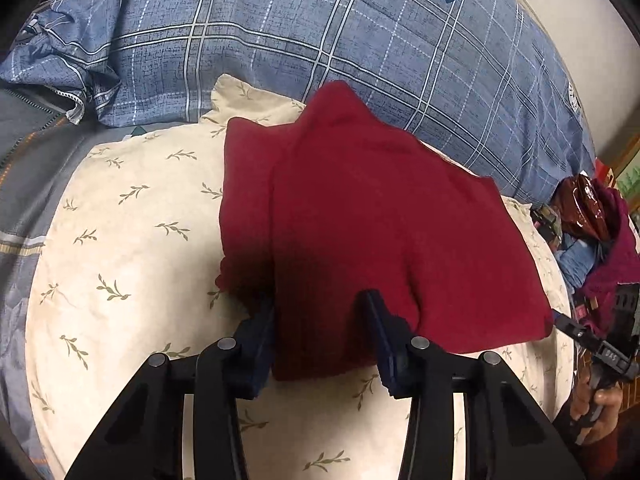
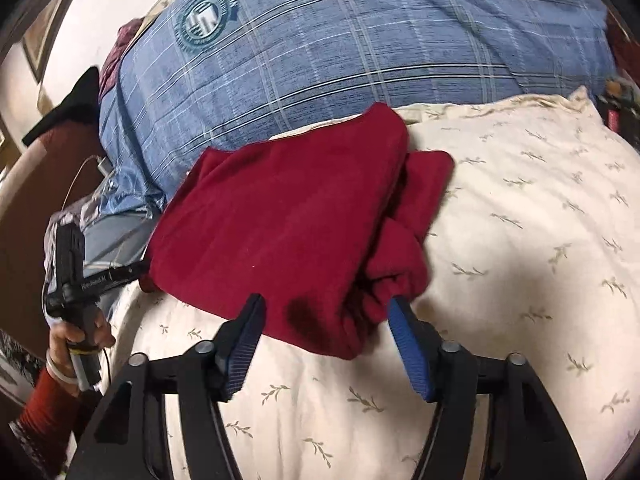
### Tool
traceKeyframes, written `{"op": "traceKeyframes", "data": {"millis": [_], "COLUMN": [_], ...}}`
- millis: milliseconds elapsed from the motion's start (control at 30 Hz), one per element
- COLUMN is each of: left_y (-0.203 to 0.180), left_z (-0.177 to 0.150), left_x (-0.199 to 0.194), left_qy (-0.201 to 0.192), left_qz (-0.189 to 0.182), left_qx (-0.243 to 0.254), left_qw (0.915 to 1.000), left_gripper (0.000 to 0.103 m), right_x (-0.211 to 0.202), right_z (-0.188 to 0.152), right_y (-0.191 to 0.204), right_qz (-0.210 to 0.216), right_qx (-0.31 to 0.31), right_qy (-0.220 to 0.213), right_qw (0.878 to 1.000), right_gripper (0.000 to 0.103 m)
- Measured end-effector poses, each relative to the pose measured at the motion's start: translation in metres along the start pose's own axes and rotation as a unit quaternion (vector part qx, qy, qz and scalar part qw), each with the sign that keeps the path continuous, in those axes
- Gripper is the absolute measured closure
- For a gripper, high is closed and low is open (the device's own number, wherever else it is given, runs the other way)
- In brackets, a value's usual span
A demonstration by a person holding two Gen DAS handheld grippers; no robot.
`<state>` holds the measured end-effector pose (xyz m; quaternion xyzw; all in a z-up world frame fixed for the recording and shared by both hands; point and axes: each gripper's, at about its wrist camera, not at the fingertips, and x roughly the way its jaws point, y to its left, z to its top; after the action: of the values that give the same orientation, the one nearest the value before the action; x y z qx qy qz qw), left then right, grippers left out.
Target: Fold small clothes
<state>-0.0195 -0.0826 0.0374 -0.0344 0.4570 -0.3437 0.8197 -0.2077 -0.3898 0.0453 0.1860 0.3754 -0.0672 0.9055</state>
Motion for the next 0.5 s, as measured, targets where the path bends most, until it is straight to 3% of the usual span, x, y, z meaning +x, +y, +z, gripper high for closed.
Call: {"op": "traceKeyframes", "data": {"millis": [100,167,200,267,300,500], "left_y": [-0.002,-0.002,0.0,0.003,0.004,-0.008], "left_z": [0.001,0.001,0.001,0.001,0.001,-0.018], "left_x": [0.004,0.007,0.008,0.005,0.001,-0.032], "left_qy": [0.0,0.002,0.004,0.005,0.005,0.003], "left_qz": [-0.002,-0.006,-0.004,-0.011,-0.014,0.001], "left_qx": [-0.004,-0.003,-0.006,-0.014,-0.013,0.052], "left_qw": [1.0,1.0,1.0,0.9998,0.9998,0.9986], "left_gripper": [0.063,0.073,0.084,0.091,0.095,0.098], "right_x": [0.015,0.025,0.025,0.019,0.013,-0.032], "right_z": [0.004,0.008,0.009,0.01,0.01,-0.002], "right_y": [0.001,-0.004,-0.005,-0.01,-0.011,-0.01], "right_qz": [0.008,0.016,0.022,0.042,0.051,0.082], "right_qx": [0.004,0.021,0.027,0.04,0.042,0.025], "right_qy": [0.004,0.005,0.001,-0.01,-0.014,-0.031], "right_qw": [1.0,1.0,0.999,0.998,0.998,0.996], "right_gripper": [0.059,0.067,0.079,0.09,0.093,0.095]}}
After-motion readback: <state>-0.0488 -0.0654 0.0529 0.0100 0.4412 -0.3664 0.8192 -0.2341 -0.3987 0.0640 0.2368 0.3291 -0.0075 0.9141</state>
